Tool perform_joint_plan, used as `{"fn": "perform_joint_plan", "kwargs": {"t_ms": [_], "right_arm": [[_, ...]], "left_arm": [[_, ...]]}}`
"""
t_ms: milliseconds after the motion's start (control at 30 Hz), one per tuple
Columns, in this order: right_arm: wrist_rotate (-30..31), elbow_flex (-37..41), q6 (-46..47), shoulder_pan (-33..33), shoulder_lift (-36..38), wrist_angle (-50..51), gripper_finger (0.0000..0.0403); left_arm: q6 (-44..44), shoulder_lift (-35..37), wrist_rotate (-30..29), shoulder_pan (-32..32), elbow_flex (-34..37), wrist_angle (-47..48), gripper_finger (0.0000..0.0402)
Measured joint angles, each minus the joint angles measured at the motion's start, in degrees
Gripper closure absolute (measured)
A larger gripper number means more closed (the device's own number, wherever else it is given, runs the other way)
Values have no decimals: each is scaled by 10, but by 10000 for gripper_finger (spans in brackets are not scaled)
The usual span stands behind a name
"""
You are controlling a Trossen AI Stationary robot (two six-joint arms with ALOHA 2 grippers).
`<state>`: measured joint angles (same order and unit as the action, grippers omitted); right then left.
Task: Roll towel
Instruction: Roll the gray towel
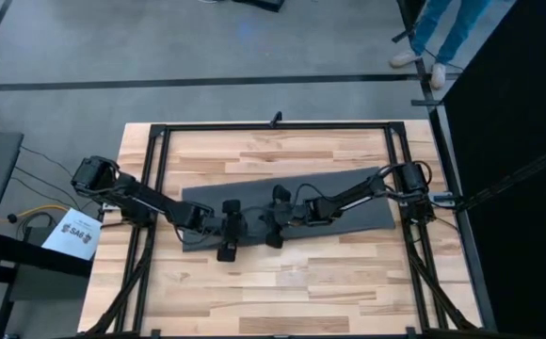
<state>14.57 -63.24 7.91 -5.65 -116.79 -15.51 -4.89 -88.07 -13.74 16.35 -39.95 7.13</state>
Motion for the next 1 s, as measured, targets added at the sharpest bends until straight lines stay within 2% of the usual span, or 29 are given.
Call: {"fn": "perform_joint_plan", "kwargs": {"t_ms": [233,400,500,633,767,1000], "right_arm": [[-2,0,0,-7,0,1,403],[-3,0,-49,8,0,0,403],[-4,0,-84,31,0,-6,403],[-37,-1,-113,75,-7,-16,403],[-69,0,-118,111,-13,-22,403],[-77,-2,-116,142,-35,5,403]], "left_arm": [[-3,0,20,15,-7,10,402],[0,0,33,20,-7,4,402],[9,0,34,26,-7,-2,402],[19,0,37,35,-7,-4,402],[30,0,66,41,-7,-16,402],[41,0,110,49,-7,-32,402]]}}
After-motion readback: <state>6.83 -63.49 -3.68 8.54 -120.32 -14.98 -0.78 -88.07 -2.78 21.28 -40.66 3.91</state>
